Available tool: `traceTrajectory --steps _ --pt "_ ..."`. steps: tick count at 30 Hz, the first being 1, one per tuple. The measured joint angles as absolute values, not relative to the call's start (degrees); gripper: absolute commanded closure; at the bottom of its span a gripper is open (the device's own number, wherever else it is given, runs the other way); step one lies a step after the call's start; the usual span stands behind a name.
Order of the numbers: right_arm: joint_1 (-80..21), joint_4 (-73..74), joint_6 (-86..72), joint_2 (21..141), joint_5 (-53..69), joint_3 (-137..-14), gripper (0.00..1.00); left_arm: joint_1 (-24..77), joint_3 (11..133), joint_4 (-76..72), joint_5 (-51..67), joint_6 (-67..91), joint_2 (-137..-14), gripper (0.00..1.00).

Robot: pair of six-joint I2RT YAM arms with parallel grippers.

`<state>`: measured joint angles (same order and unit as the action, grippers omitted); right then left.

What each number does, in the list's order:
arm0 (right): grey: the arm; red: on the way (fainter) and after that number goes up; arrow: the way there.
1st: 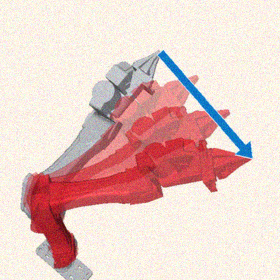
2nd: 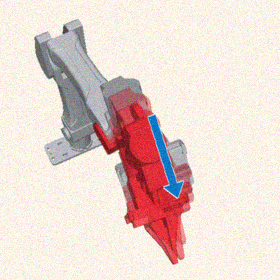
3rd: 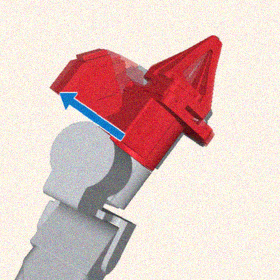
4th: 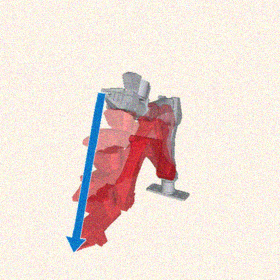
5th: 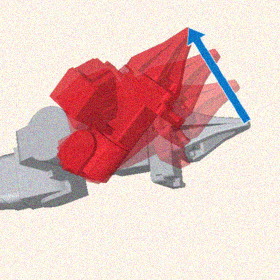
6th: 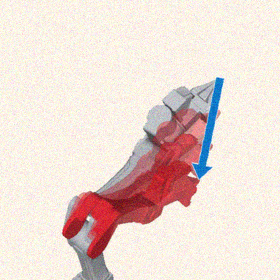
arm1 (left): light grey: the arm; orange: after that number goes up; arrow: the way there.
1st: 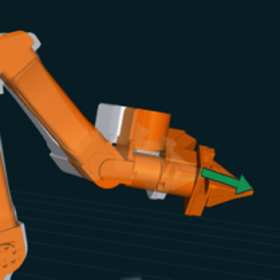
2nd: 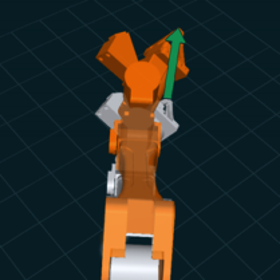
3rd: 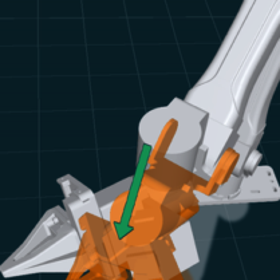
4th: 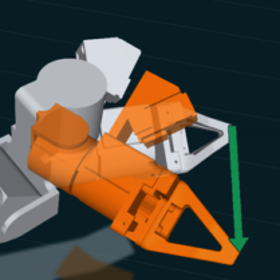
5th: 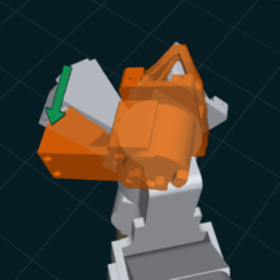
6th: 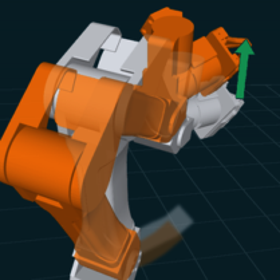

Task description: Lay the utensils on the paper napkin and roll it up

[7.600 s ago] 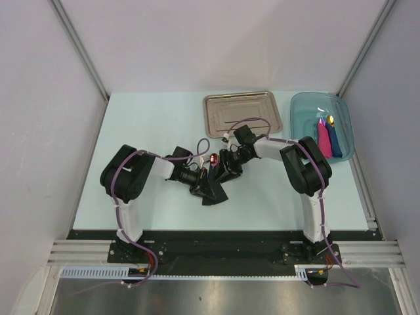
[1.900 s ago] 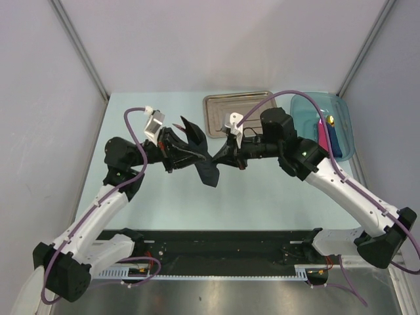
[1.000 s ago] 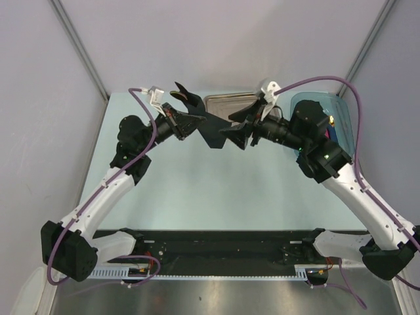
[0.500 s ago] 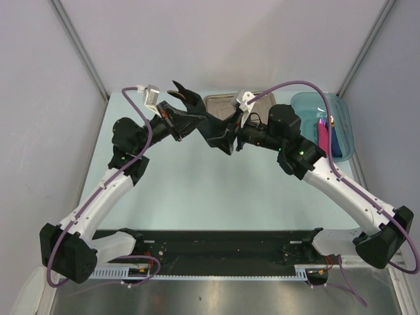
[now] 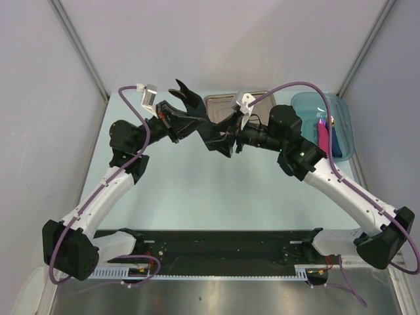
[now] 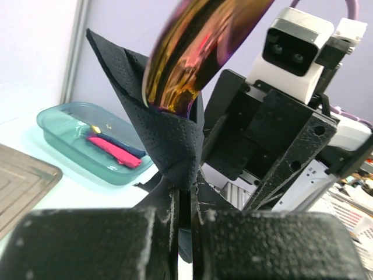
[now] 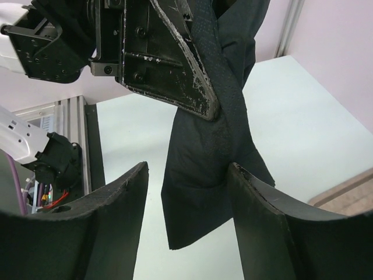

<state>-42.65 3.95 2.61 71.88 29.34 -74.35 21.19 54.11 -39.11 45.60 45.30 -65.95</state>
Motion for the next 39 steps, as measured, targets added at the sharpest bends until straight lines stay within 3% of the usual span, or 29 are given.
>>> traceTrajectory --steps 8,15,25,28,31,34,37,38,39 --pt "-42.81 3.95 2.26 71.90 30.09 -74.35 0.39 21.21 54.11 -42.41 48.84 48.07 -66.87 1.00" --pt "-43.09 3.60 1.30 72.12 31.51 -74.35 0.58 21.26 54.11 -44.14 50.81 49.54 -67.18 1.00" --pt "-43.20 2.59 -0.38 72.77 32.84 -74.39 0.59 21.21 54.11 -46.19 51.75 50.81 -67.75 1.00" --pt "-43.18 2.22 -1.58 73.28 33.01 -74.61 0.71 21.17 54.11 -46.87 51.79 51.11 -68.07 1.00" --pt "-42.98 2.15 -2.48 74.08 33.61 -75.31 1.00 21.08 54.11 -47.72 52.21 51.51 -68.18 1.00" --pt "-42.74 2.35 -3.95 74.72 34.33 -76.29 1.00 20.88 54.11 -49.04 52.88 51.57 -68.16 1.00" --pt "-42.35 2.74 -4.99 75.11 35.24 -76.93 1.00 20.82 54.13 -48.73 52.73 51.16 -67.94 0.73" --pt "-42.09 2.72 -5.72 75.37 35.73 -77.14 1.00 20.78 54.13 -48.07 52.47 50.76 -67.81 0.55" --pt "-41.85 2.66 -6.50 75.66 36.21 -77.28 1.00 20.67 54.19 -47.22 52.10 50.15 -67.70 0.47"
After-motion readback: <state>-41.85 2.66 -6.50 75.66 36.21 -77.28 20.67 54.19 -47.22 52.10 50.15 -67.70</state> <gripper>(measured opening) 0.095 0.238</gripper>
